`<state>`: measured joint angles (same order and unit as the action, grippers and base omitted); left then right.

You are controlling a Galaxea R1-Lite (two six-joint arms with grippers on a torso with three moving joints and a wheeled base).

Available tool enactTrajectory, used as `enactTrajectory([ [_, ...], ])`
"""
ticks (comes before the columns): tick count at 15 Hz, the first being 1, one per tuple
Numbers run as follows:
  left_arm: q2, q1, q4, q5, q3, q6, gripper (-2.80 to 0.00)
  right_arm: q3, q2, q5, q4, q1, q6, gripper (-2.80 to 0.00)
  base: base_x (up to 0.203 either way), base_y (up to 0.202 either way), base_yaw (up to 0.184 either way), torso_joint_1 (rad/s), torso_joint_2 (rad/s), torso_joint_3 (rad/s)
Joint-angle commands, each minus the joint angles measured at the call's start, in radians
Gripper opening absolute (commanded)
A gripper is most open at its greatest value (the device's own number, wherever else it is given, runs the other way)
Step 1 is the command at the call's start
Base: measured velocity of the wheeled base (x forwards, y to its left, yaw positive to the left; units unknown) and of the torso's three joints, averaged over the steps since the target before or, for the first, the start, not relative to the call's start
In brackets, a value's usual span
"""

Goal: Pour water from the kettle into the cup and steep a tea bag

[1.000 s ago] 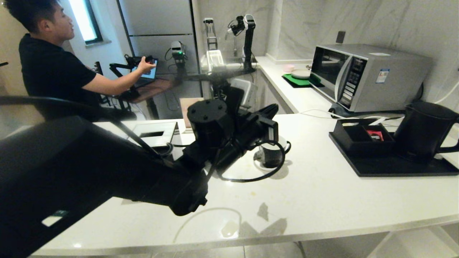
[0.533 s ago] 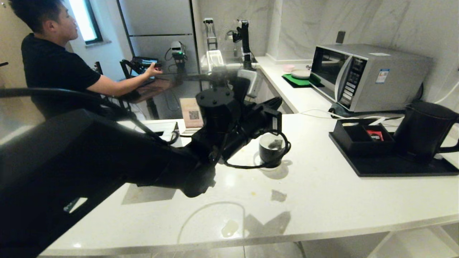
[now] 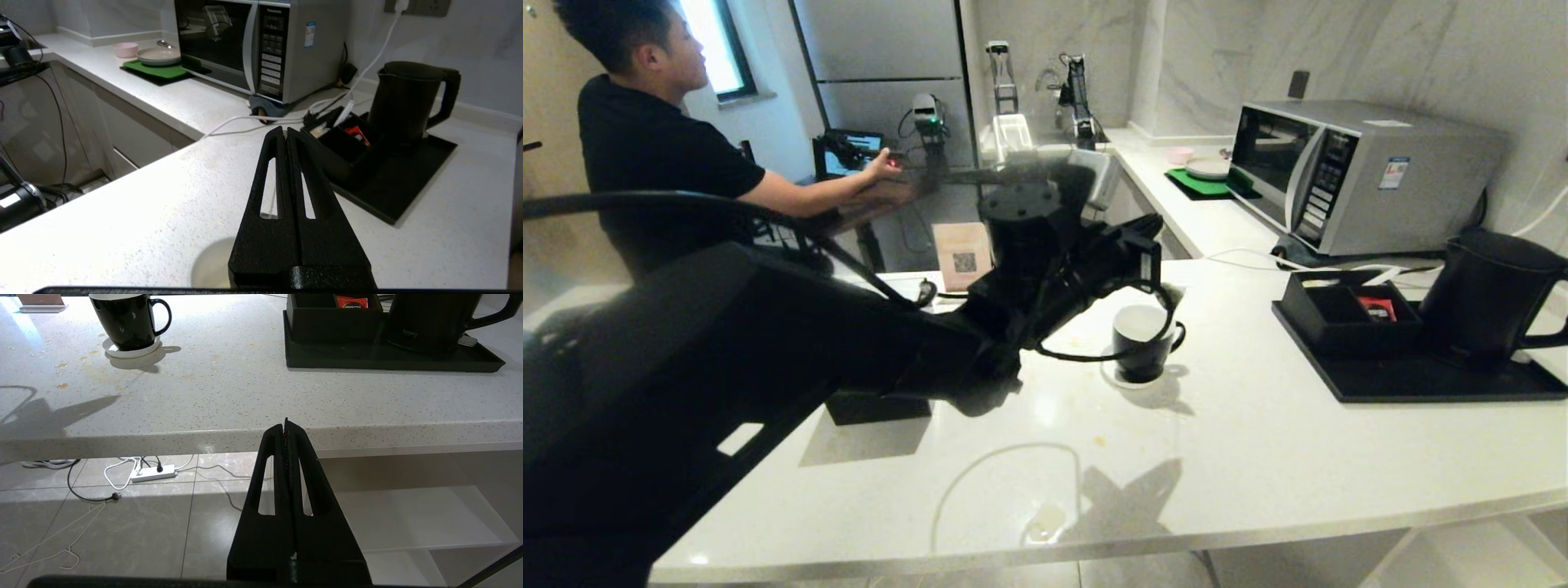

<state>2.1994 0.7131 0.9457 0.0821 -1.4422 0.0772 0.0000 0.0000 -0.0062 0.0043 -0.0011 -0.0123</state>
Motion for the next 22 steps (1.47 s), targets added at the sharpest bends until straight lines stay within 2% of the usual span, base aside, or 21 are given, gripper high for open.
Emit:
enactTrajectory([
  [1, 0.037, -0.008, -0.024, 0.001, -0.071, 0.001, -2.80, 0.000, 0.002, 0.000, 0.000, 0.000, 0.000, -2.80, 0.000, 0.000, 0.000, 0.000, 0.00, 0.000],
  [6, 0.131, -0.014, -0.064, 0.001, -0.196, 0.001, -2.80, 0.000, 0.002, 0.000, 0.000, 0.000, 0.000, -2.80, 0.000, 0.000, 0.000, 0.000, 0.00, 0.000],
  [10, 0.181, -0.021, -0.089, 0.001, -0.252, 0.001, -2.80, 0.000, 0.002, 0.000, 0.000, 0.001, 0.000, -2.80, 0.000, 0.000, 0.000, 0.000, 0.00, 0.000],
  [22, 0.239, -0.023, -0.093, -0.007, -0.253, -0.001, -2.80, 0.000, 0.002, 0.000, 0.000, 0.001, -0.001, -2.80, 0.000, 0.000, 0.000, 0.000, 0.00, 0.000],
])
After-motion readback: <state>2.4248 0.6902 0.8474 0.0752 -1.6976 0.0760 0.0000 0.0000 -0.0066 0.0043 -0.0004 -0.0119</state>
